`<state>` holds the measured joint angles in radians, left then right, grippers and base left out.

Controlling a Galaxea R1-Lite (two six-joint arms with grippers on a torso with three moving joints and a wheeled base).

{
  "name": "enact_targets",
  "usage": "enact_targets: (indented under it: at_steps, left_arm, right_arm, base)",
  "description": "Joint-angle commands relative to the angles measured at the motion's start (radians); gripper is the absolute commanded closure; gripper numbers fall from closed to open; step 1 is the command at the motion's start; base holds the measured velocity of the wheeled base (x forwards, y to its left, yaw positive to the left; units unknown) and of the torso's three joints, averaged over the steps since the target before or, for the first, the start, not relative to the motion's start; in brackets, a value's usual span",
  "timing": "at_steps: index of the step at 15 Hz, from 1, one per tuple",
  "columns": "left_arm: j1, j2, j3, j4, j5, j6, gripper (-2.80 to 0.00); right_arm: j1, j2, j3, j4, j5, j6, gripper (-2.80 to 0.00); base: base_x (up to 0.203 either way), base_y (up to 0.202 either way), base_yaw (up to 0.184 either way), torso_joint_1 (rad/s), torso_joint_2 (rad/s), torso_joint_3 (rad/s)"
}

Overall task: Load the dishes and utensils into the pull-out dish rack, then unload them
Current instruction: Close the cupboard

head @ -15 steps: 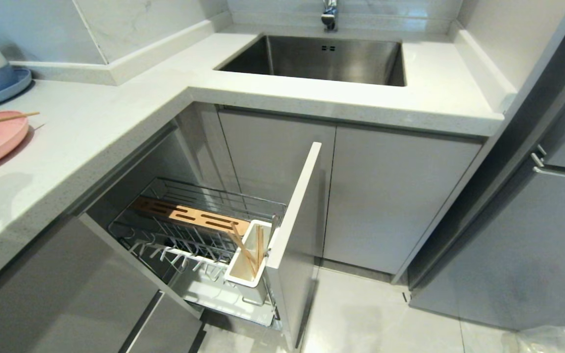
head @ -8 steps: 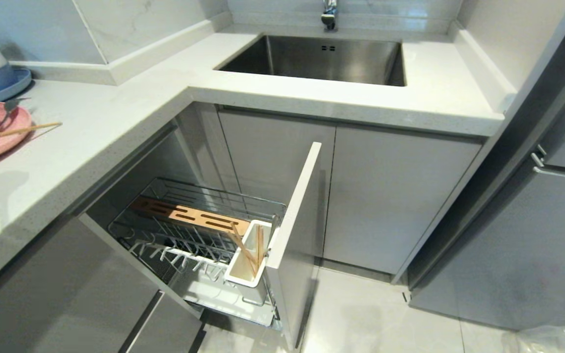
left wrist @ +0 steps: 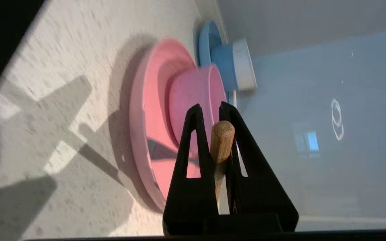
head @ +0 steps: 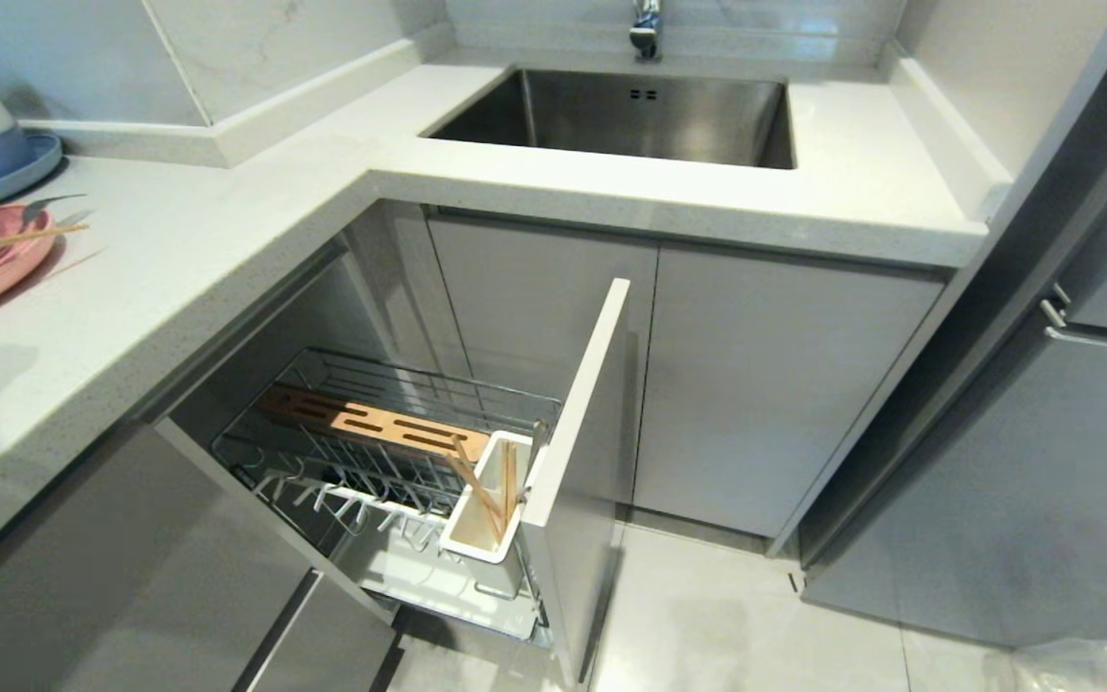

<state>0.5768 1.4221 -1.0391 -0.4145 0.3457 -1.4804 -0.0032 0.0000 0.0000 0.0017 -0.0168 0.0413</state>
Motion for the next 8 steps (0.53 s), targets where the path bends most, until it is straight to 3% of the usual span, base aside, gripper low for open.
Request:
enact_targets:
  at_steps: [1,4,8]
  left_arm:
    - [0.003,0.0,-0.001,-0.003,-0.028,-0.024,0.0]
    - [0.036,0.039,-0.007,-0.003,-0.119,-0.074,0.0]
    - [0.055,0.087,-0.028,-0.001,-0.155,-0.091,0.0]
  right_arm:
    - [0.0,0.0,0.002,0.0,0.0,0.0,0.0]
    - [0.0,0.0,0.002,0.0,0.0,0.0,0.0]
    - [0.0,0.0,0.002,0.0,0.0,0.0,0.0]
  base:
    - [0.0,0.0,0.0,0.0,0.0,0.0]
    - [0.0,0.0,0.0,0.0,0.0,0.0]
    - [0.0,0.0,0.0,0.0,0.0,0.0]
